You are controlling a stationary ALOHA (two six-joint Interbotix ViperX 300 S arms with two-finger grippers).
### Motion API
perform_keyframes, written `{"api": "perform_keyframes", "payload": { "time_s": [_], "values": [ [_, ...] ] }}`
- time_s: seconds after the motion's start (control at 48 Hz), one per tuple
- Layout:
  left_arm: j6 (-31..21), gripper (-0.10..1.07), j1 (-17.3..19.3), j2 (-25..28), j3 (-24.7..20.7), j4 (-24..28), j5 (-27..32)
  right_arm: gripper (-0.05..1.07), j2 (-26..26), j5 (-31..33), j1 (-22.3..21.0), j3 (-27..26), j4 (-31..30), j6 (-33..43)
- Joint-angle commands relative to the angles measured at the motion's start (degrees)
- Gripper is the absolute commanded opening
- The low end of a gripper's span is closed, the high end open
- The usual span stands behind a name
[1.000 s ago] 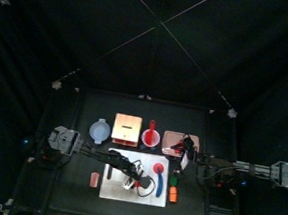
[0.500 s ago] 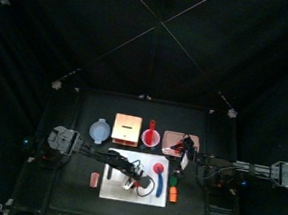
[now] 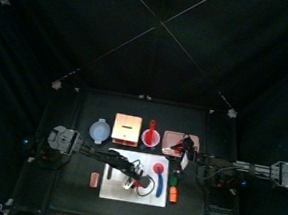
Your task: Grab bottom half of dough
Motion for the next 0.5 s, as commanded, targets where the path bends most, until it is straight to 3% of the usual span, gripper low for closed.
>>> {"api": "perform_keyframes", "payload": {
  "time_s": [0.0, 0.271, 0.479],
  "values": [
    [-0.2, 0.89, -0.1, -0.8, -0.1, -0.1, 0.4, 1.0, 0.0, -0.2, 0.2, -0.5, 0.1, 0.1],
    [-0.2, 0.88, -0.1, -1.9, -0.5, -0.1, 0.5, 1.0, 0.0, -0.2, 0.2, -0.4, 0.1, 0.0],
    [-1.4, 0.88, 0.6, -7.6, -1.6, -0.3, 0.5, 1.0, 0.0, 0.6, 0.2, -0.4, 0.1, 0.1]
  ]
}}
